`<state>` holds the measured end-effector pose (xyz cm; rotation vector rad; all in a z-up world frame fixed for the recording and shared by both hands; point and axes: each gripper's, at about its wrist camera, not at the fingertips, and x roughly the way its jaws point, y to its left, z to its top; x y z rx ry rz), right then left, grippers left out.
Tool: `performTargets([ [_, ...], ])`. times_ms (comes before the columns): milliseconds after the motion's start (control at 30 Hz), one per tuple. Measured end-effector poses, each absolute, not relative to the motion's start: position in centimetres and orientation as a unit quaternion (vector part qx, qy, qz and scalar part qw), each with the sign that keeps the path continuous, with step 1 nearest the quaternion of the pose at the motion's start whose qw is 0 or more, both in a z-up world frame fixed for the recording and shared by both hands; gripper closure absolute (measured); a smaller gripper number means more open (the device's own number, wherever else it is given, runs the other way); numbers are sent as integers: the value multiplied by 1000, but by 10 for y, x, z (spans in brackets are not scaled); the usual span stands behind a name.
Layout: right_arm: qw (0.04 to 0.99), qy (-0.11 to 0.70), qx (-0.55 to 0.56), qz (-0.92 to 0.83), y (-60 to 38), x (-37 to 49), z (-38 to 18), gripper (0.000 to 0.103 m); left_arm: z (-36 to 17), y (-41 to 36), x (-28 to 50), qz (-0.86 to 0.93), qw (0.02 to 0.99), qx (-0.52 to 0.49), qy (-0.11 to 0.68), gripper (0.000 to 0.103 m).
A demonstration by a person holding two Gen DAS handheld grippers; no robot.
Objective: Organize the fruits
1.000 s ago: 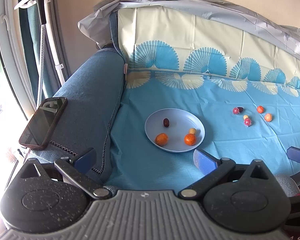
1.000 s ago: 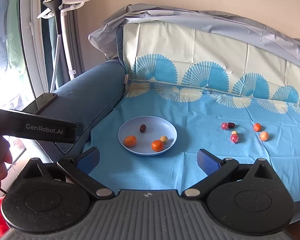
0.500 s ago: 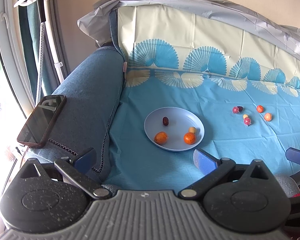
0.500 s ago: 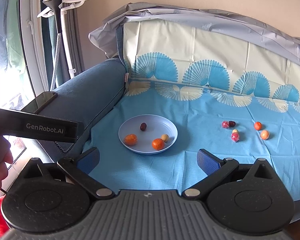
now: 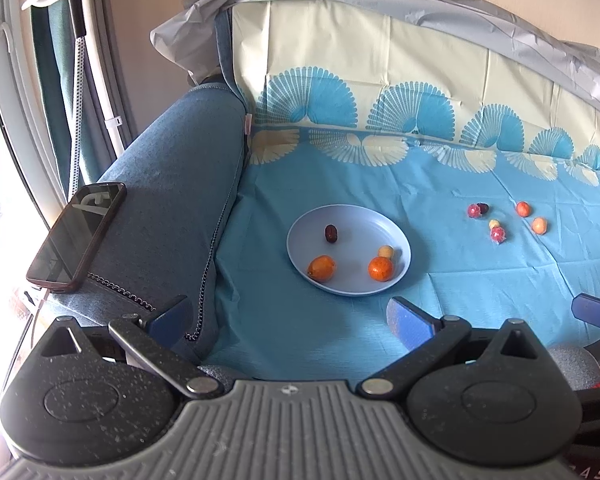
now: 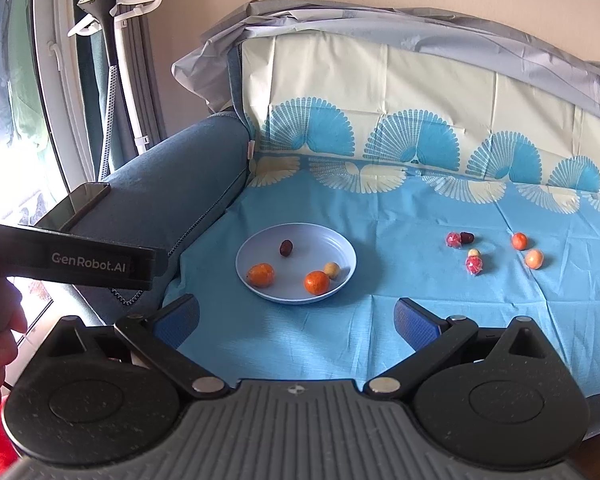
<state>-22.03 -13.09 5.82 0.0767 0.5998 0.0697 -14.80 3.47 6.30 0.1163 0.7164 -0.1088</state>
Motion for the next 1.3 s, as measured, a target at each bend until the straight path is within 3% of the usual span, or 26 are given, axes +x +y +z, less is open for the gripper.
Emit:
performTargets([
  [767,952,296,80,-11,-185,-162,34,1,56,-11,-74,-63,925,70,369,0],
  [1300,936,301,129,-130,-275,-78,-21,1,32,-86,15,-91,913,66,392,0],
])
